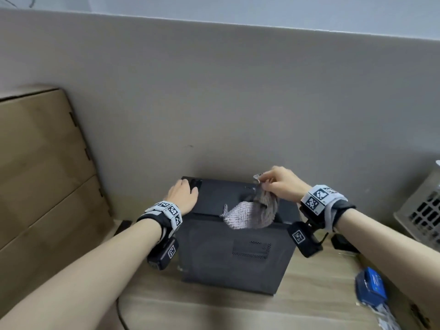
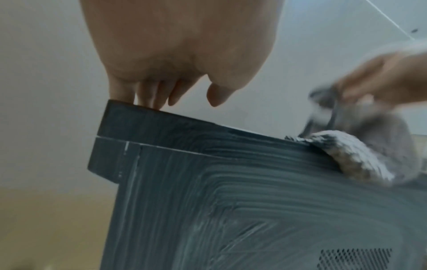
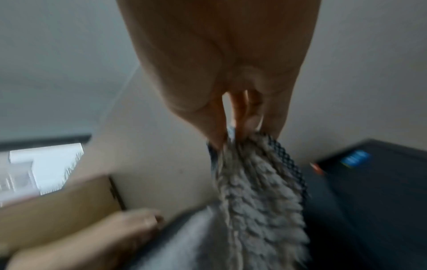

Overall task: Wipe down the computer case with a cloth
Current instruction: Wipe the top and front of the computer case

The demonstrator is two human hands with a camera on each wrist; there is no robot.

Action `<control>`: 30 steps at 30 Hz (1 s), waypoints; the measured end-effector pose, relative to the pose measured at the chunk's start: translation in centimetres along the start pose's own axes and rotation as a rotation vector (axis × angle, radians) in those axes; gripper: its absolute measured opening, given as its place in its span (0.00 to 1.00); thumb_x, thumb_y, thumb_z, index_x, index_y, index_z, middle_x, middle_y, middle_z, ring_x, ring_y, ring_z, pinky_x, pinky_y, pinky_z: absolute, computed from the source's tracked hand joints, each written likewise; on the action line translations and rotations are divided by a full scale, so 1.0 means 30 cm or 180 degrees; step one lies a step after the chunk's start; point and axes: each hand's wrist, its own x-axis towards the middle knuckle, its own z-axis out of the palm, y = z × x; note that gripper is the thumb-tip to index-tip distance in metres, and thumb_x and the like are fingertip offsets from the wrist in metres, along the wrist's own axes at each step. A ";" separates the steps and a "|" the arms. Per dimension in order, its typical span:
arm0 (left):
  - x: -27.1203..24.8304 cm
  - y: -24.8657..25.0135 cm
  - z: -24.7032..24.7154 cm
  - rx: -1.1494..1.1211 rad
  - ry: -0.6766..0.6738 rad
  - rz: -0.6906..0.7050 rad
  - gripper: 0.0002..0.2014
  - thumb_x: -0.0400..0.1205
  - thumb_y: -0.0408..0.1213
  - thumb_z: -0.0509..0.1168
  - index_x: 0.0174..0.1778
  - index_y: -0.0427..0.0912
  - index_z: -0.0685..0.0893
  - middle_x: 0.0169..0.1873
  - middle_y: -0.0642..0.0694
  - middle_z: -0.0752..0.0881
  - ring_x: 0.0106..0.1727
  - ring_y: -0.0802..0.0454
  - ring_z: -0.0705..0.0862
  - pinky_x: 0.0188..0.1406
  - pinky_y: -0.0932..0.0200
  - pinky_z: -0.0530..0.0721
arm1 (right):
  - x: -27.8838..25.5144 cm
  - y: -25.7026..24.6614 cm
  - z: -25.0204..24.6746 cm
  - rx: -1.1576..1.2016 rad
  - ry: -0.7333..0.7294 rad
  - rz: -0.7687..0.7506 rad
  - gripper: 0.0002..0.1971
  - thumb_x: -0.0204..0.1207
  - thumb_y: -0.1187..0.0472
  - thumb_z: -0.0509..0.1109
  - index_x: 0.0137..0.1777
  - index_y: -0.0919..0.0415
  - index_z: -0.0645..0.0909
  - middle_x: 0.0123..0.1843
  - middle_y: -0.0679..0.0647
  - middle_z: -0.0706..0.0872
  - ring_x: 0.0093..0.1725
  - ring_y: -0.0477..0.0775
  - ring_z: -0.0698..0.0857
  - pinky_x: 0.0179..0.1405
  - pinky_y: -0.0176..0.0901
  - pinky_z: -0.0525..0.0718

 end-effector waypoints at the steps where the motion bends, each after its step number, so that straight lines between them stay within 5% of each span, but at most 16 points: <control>1: -0.006 -0.007 -0.001 -0.0119 0.0049 -0.0086 0.20 0.87 0.47 0.52 0.64 0.34 0.75 0.66 0.34 0.77 0.67 0.33 0.77 0.66 0.45 0.75 | -0.015 -0.002 0.048 -0.0060 -0.0286 -0.0006 0.13 0.82 0.56 0.67 0.62 0.58 0.87 0.45 0.43 0.78 0.56 0.54 0.81 0.54 0.41 0.75; 3: -0.020 -0.028 -0.004 -0.0253 0.0087 -0.0288 0.19 0.87 0.45 0.53 0.62 0.33 0.75 0.65 0.33 0.78 0.66 0.31 0.77 0.63 0.45 0.74 | -0.033 -0.003 0.140 -0.0126 -0.0631 -0.0070 0.17 0.81 0.45 0.67 0.55 0.59 0.85 0.54 0.51 0.76 0.60 0.57 0.75 0.60 0.47 0.75; 5: -0.034 -0.055 -0.007 -0.0396 0.0126 -0.0470 0.18 0.87 0.45 0.54 0.60 0.33 0.77 0.63 0.31 0.81 0.64 0.30 0.79 0.60 0.46 0.75 | -0.046 -0.013 0.218 -0.0353 -0.0500 -0.0224 0.21 0.77 0.40 0.70 0.56 0.58 0.81 0.59 0.51 0.72 0.60 0.54 0.69 0.63 0.48 0.73; 11: -0.066 -0.131 0.013 -0.1284 0.0074 -0.0793 0.15 0.83 0.46 0.58 0.46 0.37 0.83 0.48 0.36 0.86 0.55 0.35 0.81 0.55 0.48 0.79 | -0.118 -0.059 0.304 -0.0409 0.0100 -0.0803 0.15 0.76 0.61 0.67 0.62 0.49 0.82 0.56 0.41 0.78 0.60 0.48 0.75 0.56 0.51 0.81; 13: -0.072 -0.138 0.012 -0.1517 0.0100 -0.0898 0.16 0.82 0.45 0.59 0.37 0.36 0.82 0.40 0.38 0.84 0.50 0.37 0.79 0.50 0.50 0.77 | -0.157 -0.025 0.264 0.0014 0.0480 -0.0561 0.14 0.78 0.63 0.67 0.62 0.54 0.83 0.55 0.44 0.83 0.59 0.51 0.81 0.59 0.51 0.79; 16: -0.076 -0.139 0.007 -0.1893 0.0104 -0.1058 0.16 0.76 0.45 0.62 0.25 0.42 0.72 0.27 0.42 0.75 0.39 0.38 0.79 0.44 0.45 0.86 | -0.220 0.081 0.170 0.0565 0.0972 0.0575 0.10 0.78 0.63 0.67 0.57 0.57 0.84 0.52 0.51 0.87 0.55 0.56 0.83 0.56 0.49 0.79; 18: -0.069 -0.144 0.009 -0.2154 -0.0051 -0.1149 0.14 0.76 0.46 0.63 0.37 0.36 0.81 0.37 0.39 0.82 0.44 0.36 0.84 0.49 0.40 0.88 | -0.249 0.171 0.116 0.0791 0.1157 0.1374 0.05 0.76 0.60 0.66 0.45 0.59 0.83 0.47 0.58 0.87 0.51 0.64 0.83 0.49 0.52 0.82; 20: -0.050 -0.147 0.019 -0.2331 -0.0160 -0.1314 0.24 0.79 0.48 0.62 0.60 0.29 0.81 0.55 0.34 0.84 0.56 0.34 0.84 0.57 0.39 0.86 | -0.274 0.234 0.092 0.0979 0.1156 0.1868 0.09 0.76 0.57 0.65 0.41 0.60 0.82 0.45 0.60 0.87 0.48 0.65 0.84 0.40 0.47 0.80; 24: -0.031 -0.146 0.039 -0.2334 -0.0346 -0.1473 0.36 0.79 0.57 0.60 0.74 0.30 0.73 0.69 0.34 0.79 0.66 0.32 0.80 0.69 0.39 0.78 | -0.294 0.238 0.141 0.1723 0.0813 0.1991 0.14 0.77 0.51 0.70 0.35 0.59 0.82 0.29 0.52 0.84 0.25 0.50 0.80 0.22 0.37 0.70; 27: -0.030 -0.141 0.045 -0.2221 -0.0531 -0.1439 0.39 0.77 0.64 0.61 0.72 0.33 0.75 0.63 0.35 0.82 0.55 0.36 0.84 0.52 0.47 0.83 | -0.265 0.235 0.182 0.2252 0.0569 0.1957 0.19 0.79 0.54 0.72 0.28 0.58 0.75 0.17 0.48 0.74 0.13 0.43 0.66 0.14 0.31 0.60; 30: -0.021 -0.152 0.052 -0.2135 -0.0632 -0.1410 0.42 0.72 0.69 0.65 0.69 0.35 0.77 0.61 0.36 0.84 0.45 0.40 0.81 0.36 0.54 0.77 | -0.242 0.269 0.177 0.2259 0.0526 0.2015 0.20 0.79 0.57 0.73 0.27 0.62 0.74 0.16 0.51 0.74 0.14 0.46 0.67 0.15 0.31 0.62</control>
